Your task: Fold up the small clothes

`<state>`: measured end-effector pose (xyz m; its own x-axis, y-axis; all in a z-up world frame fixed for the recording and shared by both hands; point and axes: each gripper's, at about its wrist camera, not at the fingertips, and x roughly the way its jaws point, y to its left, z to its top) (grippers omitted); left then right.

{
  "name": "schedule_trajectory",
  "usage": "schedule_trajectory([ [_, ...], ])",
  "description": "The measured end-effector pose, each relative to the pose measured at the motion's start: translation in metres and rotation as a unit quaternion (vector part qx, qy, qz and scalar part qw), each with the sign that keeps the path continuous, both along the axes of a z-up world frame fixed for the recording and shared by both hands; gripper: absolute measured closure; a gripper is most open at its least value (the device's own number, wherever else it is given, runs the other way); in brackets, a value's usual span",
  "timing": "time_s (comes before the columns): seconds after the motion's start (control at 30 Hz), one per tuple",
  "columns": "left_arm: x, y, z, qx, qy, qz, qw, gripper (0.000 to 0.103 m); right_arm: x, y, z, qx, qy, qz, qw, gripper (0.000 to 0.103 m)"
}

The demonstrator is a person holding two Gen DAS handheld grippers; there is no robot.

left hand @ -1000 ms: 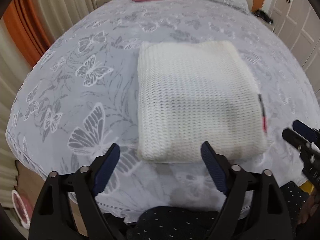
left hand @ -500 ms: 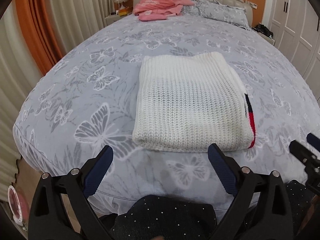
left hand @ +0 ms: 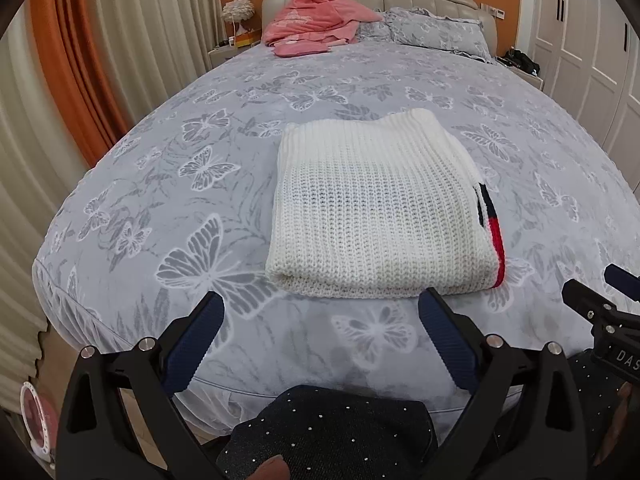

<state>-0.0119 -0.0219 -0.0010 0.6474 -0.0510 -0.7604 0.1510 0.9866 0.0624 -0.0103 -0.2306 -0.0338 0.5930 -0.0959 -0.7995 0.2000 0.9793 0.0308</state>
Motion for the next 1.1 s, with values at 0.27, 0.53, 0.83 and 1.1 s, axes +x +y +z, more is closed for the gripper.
schedule_trajectory([
  [0.27, -0.0015, 0.0007, 0.0000, -0.004, -0.004, 0.004, 1.0000, 0.008, -0.0027, 0.0073, 0.0018, -0.018, -0.006, 0.004, 1.000, 0.017],
  [0.53, -0.0020, 0.0028, 0.0019, -0.012, -0.004, -0.002, 0.9999, 0.009, -0.0033, 0.0097, 0.0021, -0.019, -0.007, 0.003, 1.000, 0.017],
  [0.83, -0.0010, -0.0011, 0.0015, -0.008, 0.002, -0.004, 1.0000, 0.012, -0.0034, 0.0092, 0.0022, -0.018, -0.008, 0.003, 1.000, 0.017],
  [1.1, -0.0030, -0.0032, 0.0031, 0.003, -0.008, 0.001, 1.0000, 0.007, -0.0026, 0.0072, 0.0017, -0.018, -0.007, 0.005, 1.000, 0.017],
])
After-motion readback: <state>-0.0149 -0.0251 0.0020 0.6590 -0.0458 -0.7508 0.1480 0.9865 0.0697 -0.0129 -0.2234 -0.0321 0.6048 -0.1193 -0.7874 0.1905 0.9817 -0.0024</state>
